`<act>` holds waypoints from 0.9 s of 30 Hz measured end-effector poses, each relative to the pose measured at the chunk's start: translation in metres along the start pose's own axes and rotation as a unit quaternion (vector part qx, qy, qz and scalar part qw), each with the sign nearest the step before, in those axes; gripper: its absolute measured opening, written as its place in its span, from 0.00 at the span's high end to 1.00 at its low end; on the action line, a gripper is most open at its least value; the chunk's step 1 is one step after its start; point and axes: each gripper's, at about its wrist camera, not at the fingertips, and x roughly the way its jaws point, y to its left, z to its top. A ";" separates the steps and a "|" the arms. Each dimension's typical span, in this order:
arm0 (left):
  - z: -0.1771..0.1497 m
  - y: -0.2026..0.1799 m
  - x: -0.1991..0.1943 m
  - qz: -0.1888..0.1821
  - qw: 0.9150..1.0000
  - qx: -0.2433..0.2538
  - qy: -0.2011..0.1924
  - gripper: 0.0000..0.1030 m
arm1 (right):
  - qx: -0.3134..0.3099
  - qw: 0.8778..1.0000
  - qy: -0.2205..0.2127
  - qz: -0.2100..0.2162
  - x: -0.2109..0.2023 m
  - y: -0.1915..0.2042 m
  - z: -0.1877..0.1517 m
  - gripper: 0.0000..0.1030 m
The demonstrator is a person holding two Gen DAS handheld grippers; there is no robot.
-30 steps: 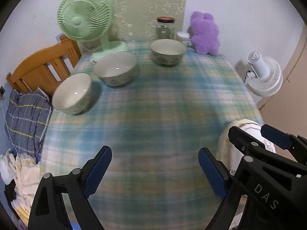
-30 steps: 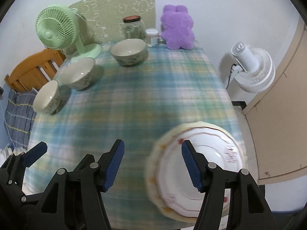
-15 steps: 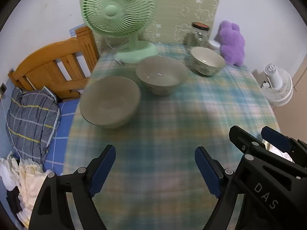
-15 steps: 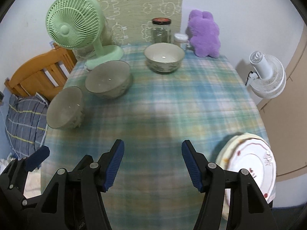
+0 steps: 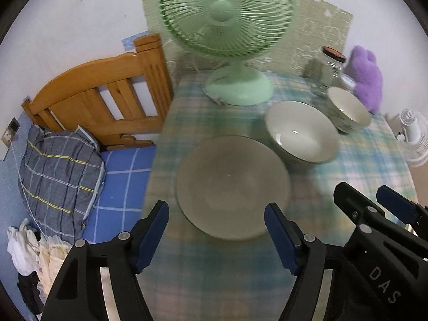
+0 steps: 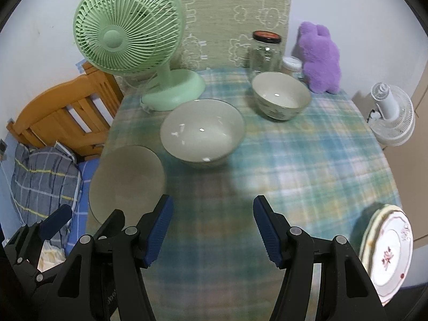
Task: Organize plates and bowls
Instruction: 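Open both tools and move them toward the large grey-green bowl, then grasp the rim of the large grey-green bowl with both tools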
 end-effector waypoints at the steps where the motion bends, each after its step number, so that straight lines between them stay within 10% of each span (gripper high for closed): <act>1: 0.002 0.003 0.003 0.002 1.000 0.000 0.000 0.29 | 0.000 1.000 0.001 0.001 0.003 0.003 0.002 0.36; 12: 0.014 0.026 0.051 0.004 0.999 -0.020 0.024 0.43 | 0.001 1.000 0.022 0.012 0.051 0.036 0.016 0.38; 27: 0.015 0.024 0.081 0.008 0.999 -0.008 0.047 0.79 | -0.015 0.998 0.060 0.013 0.096 0.056 0.020 0.82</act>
